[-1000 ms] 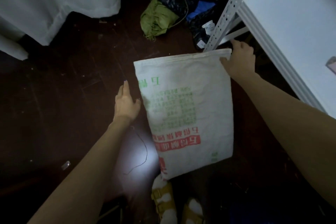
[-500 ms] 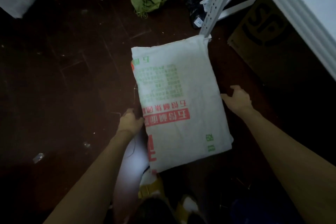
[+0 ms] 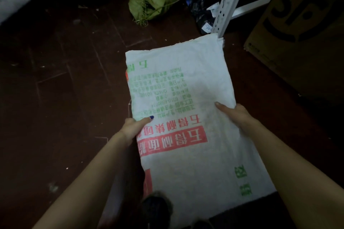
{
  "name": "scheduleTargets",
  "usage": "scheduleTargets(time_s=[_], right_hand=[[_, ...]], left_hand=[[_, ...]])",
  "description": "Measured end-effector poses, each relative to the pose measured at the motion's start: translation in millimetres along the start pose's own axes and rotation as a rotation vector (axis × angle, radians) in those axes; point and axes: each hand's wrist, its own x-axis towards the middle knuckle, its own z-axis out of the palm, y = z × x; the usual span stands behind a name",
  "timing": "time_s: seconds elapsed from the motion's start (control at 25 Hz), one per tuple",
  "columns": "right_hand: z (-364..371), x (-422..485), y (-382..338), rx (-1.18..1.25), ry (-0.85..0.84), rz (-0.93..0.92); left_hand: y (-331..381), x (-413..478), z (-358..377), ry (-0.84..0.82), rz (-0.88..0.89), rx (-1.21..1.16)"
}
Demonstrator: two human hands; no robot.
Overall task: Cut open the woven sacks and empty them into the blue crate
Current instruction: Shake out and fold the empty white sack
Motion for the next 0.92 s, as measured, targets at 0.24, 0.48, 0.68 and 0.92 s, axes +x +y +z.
scheduleTargets(time_s=[0.24, 0.48, 0.68, 0.92], right_hand=[[3.9, -26.8, -15.2, 0.169, -0.131, 0.06], [-49.4, -152.8, -99.2, 0.32, -0.184, 0.072], [-112.4, -298.3, -191.3, 0.279, -0.202, 0.027], [-193.4, -453.5, -246.7, -0.083, -0.193, -0.06]], left_hand=[[28.1, -45.0, -11.4, 0.039, 0.053, -0.185], [93.9, -192.9, -44.0, 0.1, 0.106, -0.189], [167.5, -349.4, -73.9, 0.23, -0.032, 0.046], [237.8, -509.3, -85.9, 0.217, -0.076, 0.524]])
